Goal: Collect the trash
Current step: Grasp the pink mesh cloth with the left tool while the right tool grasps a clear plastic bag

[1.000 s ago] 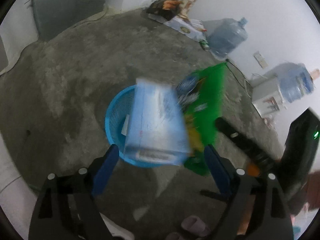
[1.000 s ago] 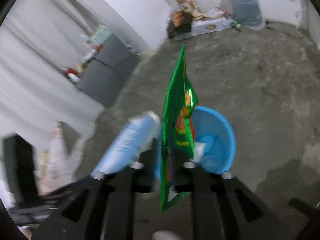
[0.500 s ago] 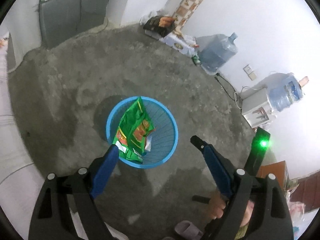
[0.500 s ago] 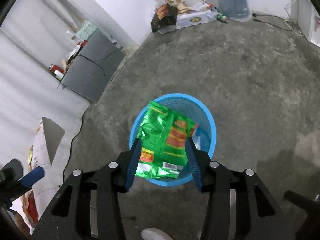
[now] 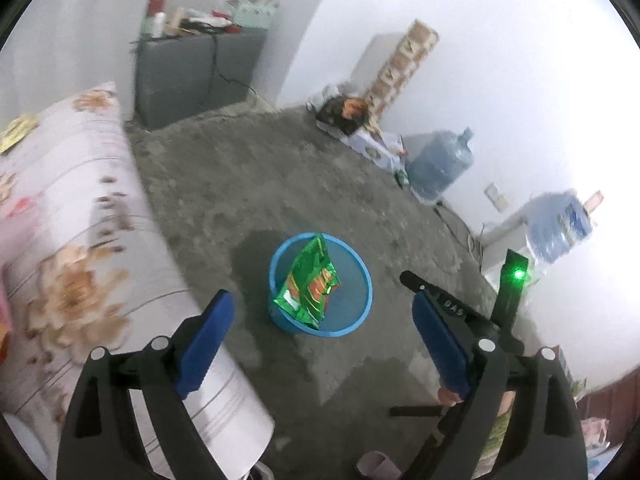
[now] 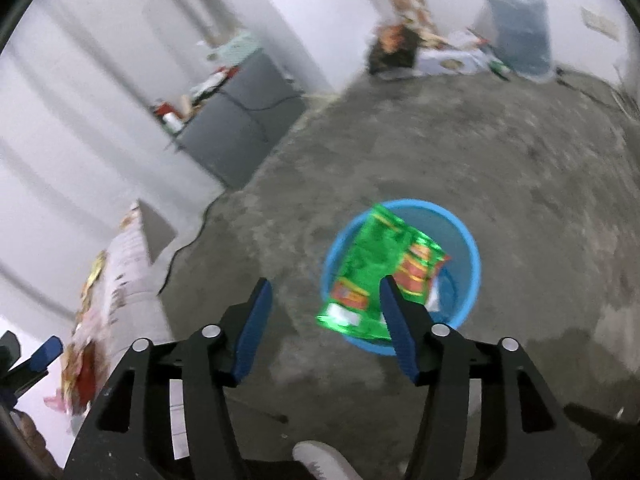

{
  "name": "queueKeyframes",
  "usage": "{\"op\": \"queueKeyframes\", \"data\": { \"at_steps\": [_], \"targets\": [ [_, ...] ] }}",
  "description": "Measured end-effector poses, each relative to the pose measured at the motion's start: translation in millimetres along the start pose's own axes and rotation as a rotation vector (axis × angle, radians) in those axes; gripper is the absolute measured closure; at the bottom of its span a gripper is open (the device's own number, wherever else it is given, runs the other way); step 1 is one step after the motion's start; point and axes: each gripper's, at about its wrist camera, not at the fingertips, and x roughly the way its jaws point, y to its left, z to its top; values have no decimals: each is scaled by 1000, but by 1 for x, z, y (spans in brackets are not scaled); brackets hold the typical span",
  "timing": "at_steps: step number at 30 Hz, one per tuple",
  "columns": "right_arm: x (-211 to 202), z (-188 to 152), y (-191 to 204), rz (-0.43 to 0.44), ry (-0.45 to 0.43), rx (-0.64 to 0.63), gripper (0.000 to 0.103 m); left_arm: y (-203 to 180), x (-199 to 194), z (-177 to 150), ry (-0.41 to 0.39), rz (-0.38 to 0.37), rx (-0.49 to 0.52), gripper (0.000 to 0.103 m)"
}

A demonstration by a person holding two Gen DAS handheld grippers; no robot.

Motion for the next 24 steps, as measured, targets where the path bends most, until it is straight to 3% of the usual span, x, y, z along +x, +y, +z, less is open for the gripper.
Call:
{"op": "queueKeyframes", "data": {
  "at_steps": [11, 19, 24],
  "targets": [
    [-21, -4, 117, 229, 54, -195, 39, 91, -113, -41, -223, 58, -128, 11],
    [14, -23, 203, 437, 271, -215, 38, 173, -200, -62, -367, 186, -221, 11],
    [54, -36, 252, 522, 422, -162, 38, 216, -218, -58, -332, 305, -201, 11]
  ]
}}
